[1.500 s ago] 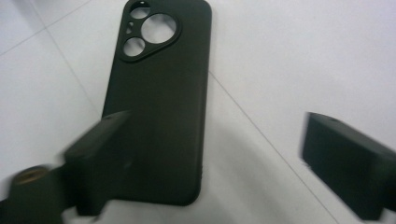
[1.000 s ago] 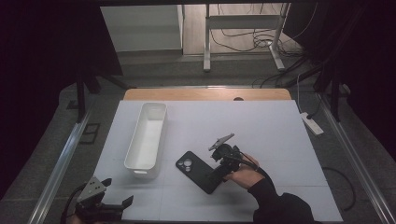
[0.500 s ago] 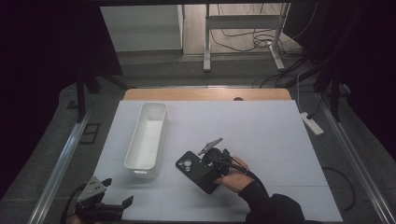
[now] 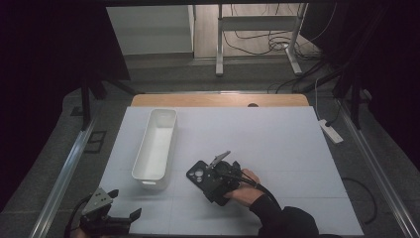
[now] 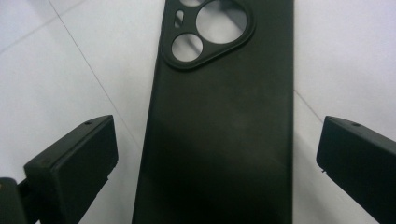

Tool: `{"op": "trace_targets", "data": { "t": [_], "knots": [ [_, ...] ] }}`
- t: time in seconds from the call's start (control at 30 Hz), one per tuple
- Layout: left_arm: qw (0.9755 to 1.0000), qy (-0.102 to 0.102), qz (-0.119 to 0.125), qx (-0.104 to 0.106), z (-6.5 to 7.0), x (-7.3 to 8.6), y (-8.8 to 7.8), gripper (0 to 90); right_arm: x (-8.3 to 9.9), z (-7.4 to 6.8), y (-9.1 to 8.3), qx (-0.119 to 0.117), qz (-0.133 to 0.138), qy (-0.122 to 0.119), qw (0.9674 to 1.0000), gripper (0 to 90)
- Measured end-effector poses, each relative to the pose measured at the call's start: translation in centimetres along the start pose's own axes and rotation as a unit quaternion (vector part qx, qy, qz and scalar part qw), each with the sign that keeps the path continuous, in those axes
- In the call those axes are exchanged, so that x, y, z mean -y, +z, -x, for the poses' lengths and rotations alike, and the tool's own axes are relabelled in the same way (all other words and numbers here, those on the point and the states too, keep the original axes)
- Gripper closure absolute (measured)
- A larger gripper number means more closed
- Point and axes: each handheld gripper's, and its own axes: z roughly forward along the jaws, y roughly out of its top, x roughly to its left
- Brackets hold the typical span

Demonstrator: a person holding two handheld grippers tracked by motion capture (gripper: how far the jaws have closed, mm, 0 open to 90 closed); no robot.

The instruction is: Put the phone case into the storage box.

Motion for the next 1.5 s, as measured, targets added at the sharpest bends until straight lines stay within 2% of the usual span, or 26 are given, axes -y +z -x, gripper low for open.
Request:
{"op": "trace_targets", "data": {
  "t": [0.17,0.23,0.3,0.33,0.4,0.53,0.63,0.73,0.8,1.2,1.5],
  "knots": [
    [1.0,0.001,0.0,0.0,0.0,0.0,0.0,0.5,0.3,0.0,0.7,0.004,-0.003,-0.005,1.0,0.0],
    [1.0,0.001,0.001,-0.001,0.0,0.0,0.0,0.5,0.6,0.0,1.1,0.017,-0.014,-0.013,0.9997,0.0],
    [1.0,0.001,0.001,-0.001,0.0,0.0,0.0,0.4,0.6,-0.1,1.2,0.019,-0.013,-0.015,0.9996,0.0],
    [1.0,0.0,0.001,-0.001,0.0,0.0,0.0,0.5,0.7,-0.3,1.2,0.026,-0.013,-0.027,0.9992,0.0],
    [1.0,0.001,0.0,-0.001,0.0,0.0,0.0,0.5,0.8,-0.4,1.2,0.03,-0.012,-0.021,0.9993,0.0],
    [1.0,0.001,0.001,-0.001,0.0,0.0,0.0,0.5,0.9,-0.4,1.2,0.029,-0.006,-0.025,0.9993,0.0],
    [1.0,0.0,0.001,-0.001,0.0,0.0,0.0,0.4,0.8,-0.4,1.2,0.029,-0.013,-0.025,0.9992,0.6],
    [1.0,-0.002,0.001,0.0,0.0,0.0,0.0,0.4,0.7,-0.3,1.0,0.025,-0.016,-0.027,0.9992,5.1],
    [1.0,-0.002,0.001,0.0,-0.1,0.0,0.0,0.4,0.7,-0.2,0.6,0.027,-0.019,-0.025,0.9992,12.2],
    [1.0,0.006,-0.004,0.001,0.1,-0.1,0.0,0.0,0.6,0.0,0.4,0.017,-0.023,-0.028,0.9992,15.0],
    [0.9996,0.017,-0.011,0.018,0.1,-0.2,0.2,0.0,0.8,0.1,-0.2,0.016,-0.01,-0.041,0.999,15.5]
  ]
}}
